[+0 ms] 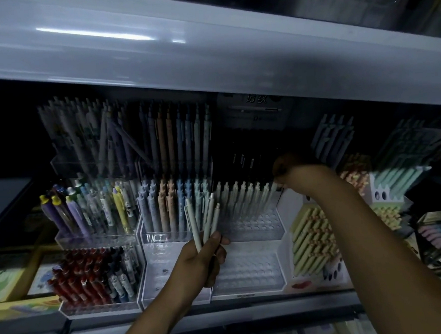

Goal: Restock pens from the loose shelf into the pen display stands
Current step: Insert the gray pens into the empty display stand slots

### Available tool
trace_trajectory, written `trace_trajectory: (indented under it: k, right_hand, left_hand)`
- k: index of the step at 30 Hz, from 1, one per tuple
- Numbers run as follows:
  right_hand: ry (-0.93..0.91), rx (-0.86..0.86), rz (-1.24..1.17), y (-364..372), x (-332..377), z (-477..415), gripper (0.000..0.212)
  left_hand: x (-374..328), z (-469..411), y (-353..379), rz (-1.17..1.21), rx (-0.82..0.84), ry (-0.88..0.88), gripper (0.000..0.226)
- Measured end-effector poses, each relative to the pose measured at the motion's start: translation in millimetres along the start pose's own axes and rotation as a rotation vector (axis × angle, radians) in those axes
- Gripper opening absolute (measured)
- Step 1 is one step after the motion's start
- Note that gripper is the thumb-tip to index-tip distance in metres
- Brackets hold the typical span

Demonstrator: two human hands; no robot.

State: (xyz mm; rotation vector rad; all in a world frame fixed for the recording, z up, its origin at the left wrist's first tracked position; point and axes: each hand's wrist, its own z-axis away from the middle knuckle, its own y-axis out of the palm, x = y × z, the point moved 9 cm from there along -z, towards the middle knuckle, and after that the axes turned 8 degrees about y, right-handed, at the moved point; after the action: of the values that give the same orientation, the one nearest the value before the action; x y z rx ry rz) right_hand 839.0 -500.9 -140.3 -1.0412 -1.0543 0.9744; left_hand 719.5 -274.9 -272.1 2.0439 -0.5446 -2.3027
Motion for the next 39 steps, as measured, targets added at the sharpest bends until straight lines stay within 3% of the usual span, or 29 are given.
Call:
trace_trajectory:
  k: [9,15,25,27,30,36,39]
  right_hand:
    - [0.003,0.096,0.15,34.7,-2.7,-10.4,0.025]
    - [-0.08,-0.044,0.171,36.0,-1.8,-6.3,0.018]
    - [-0.175,-0.168,0.052,11.1,15.2,30.5,0.031]
    - [-0.206,-0.097,-0.204,8.5,28.9,45.6,0.028]
    - [-0.297,0.19,-0.513,22.6,58.3,69.2,0.02]
    - [-0.388,0.338,-0.537,39.0,77.6,88.4,0.019]
    - [-0.387,0.364,-0.546,38.3,75.9,88.1,0.016]
  left_hand:
    - [0.8,0.2,-2.8,-0.014,-0.008,0.017,0.036]
    - [0.5,1.7,0.4,-0.007,0.008,0.029,0.035]
    - [-1.1,2.8,3.1,0.016,0.008,0.053,0.036]
    - [-0.3,2.7,5.1,0.025,0.007,0.055,0.034]
    - [-2.7,2.9,8.3,0.018,0.01,0.082,0.032]
    - [-8.2,5.3,15.7,-0.045,0.036,0.146,0.032]
    - [-6.7,5.1,15.3,-0.067,0.038,0.141,0.045]
